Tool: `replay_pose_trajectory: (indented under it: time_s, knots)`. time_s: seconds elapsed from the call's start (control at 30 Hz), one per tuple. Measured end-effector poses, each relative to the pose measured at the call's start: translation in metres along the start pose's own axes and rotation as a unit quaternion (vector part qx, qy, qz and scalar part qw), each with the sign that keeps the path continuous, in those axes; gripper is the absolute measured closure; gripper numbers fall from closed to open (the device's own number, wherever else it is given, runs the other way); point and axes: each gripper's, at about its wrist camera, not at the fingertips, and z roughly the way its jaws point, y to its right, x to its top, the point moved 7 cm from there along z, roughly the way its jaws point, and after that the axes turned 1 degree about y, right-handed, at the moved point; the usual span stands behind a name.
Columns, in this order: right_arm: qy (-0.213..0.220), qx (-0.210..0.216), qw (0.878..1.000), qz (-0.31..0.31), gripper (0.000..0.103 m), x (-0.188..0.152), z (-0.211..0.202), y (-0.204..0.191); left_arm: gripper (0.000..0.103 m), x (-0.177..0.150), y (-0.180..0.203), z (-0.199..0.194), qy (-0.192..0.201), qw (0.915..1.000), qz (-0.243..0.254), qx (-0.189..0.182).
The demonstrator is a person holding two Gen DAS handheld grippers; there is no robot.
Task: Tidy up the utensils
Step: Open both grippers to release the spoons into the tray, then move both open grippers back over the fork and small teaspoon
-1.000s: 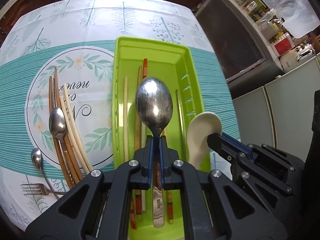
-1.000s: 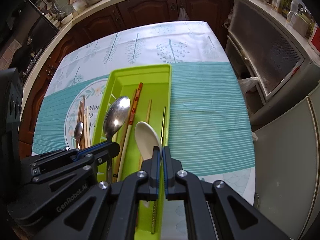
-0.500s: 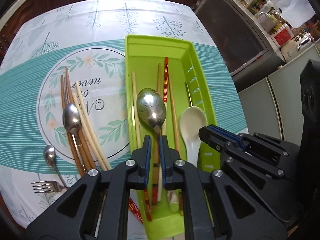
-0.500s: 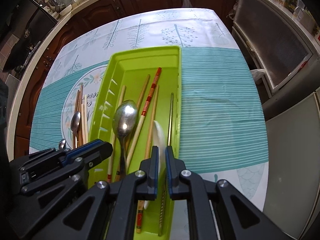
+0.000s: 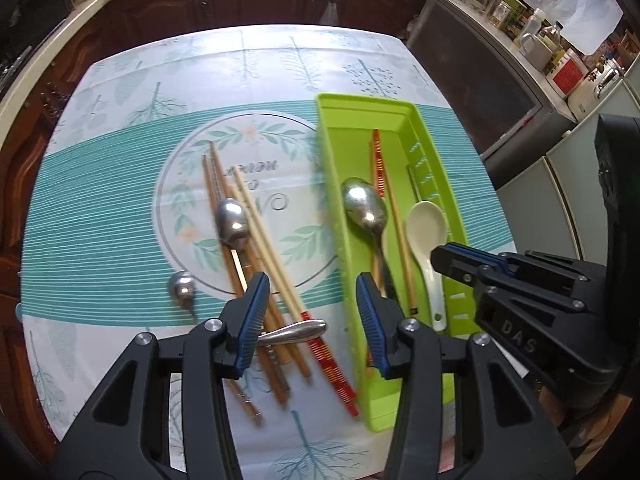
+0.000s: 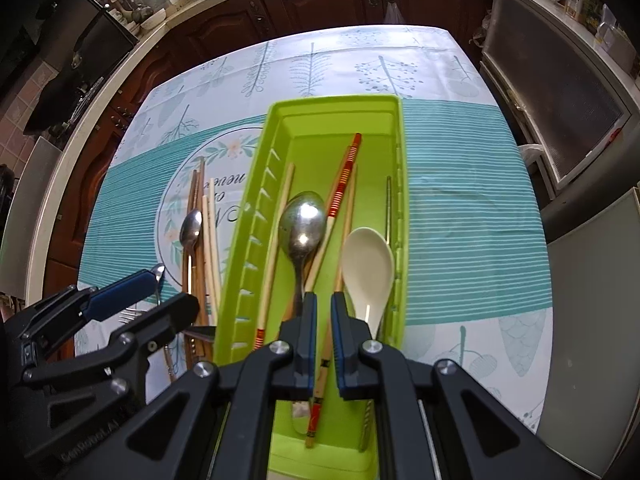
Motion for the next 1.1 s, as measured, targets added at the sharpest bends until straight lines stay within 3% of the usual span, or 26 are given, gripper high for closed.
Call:
replay_pose_trajectory:
  time_s: [0.47, 1.1]
  knots:
    - [0.002, 0.018, 0.999, -0.031, 0.095, -0.004, -0.005, -0.041, 0.061, -0.017, -0.07, -0.011, 0.006, 0.9974, -0.044, 0.058]
    - [-0.024, 0.053, 0.997, -0.044, 0.095, 0.006, 0.014, -0.081, 0.061, -0.028, -0.145, -0.004, -0.024, 0.991, -0.126, 0.04]
